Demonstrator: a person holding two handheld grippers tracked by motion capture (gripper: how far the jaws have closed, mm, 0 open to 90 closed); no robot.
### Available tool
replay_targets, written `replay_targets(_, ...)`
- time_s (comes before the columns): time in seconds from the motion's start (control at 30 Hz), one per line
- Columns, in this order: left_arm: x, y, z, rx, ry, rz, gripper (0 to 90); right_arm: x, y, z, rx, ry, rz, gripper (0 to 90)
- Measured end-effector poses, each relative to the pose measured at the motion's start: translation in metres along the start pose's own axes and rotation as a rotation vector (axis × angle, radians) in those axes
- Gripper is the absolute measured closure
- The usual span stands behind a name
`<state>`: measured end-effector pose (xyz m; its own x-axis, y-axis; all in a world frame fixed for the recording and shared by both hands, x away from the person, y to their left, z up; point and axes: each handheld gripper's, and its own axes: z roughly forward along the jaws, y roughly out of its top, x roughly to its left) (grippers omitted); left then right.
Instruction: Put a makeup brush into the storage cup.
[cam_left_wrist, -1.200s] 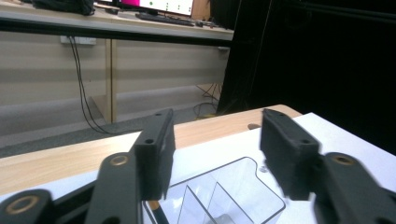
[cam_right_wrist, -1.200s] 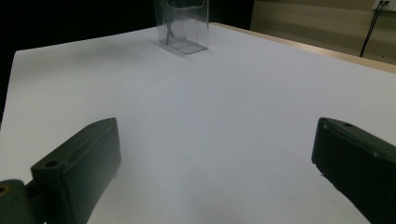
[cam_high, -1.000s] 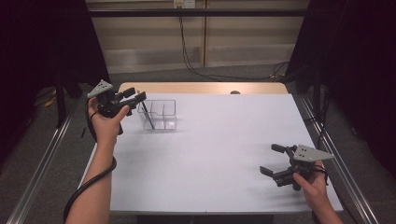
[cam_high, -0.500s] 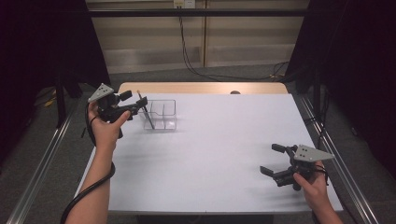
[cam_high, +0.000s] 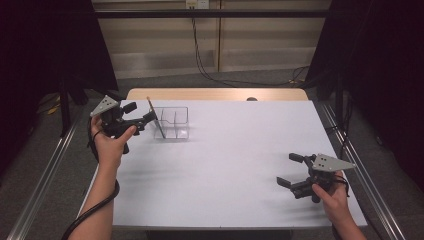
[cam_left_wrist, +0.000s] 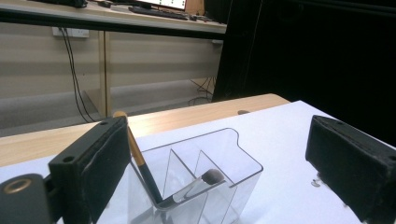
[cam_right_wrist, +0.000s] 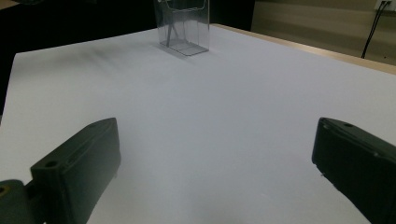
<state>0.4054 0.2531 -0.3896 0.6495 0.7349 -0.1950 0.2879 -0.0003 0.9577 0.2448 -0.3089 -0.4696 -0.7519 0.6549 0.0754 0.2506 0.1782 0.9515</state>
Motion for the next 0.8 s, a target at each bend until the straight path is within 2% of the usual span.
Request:
replay_targets(0.17,-0.003,0.001,0.000,0.003,-0.011,0.011,3.8,0.000,0.000,-0.001,-0.001,0.000,-0.004,1.0)
replay_targets(0.3,-0.005,-0.001,0.000,-0.004,-0.031,-0.004,1.9,0.001,0.000,-0.002,-0.004,-0.003,-0.002,1.0)
replay_targets(0.5,-0.007,-0.006,-0.002,-0.016,-0.035,-0.011,0.8,0.003,-0.001,-0.004,0.000,-0.007,-0.002,1.0)
replay_targets(0.8,-0.010,-0.010,-0.002,-0.009,-0.052,0.009,0.6,0.000,-0.003,-0.007,0.002,-0.019,0.005,0.9)
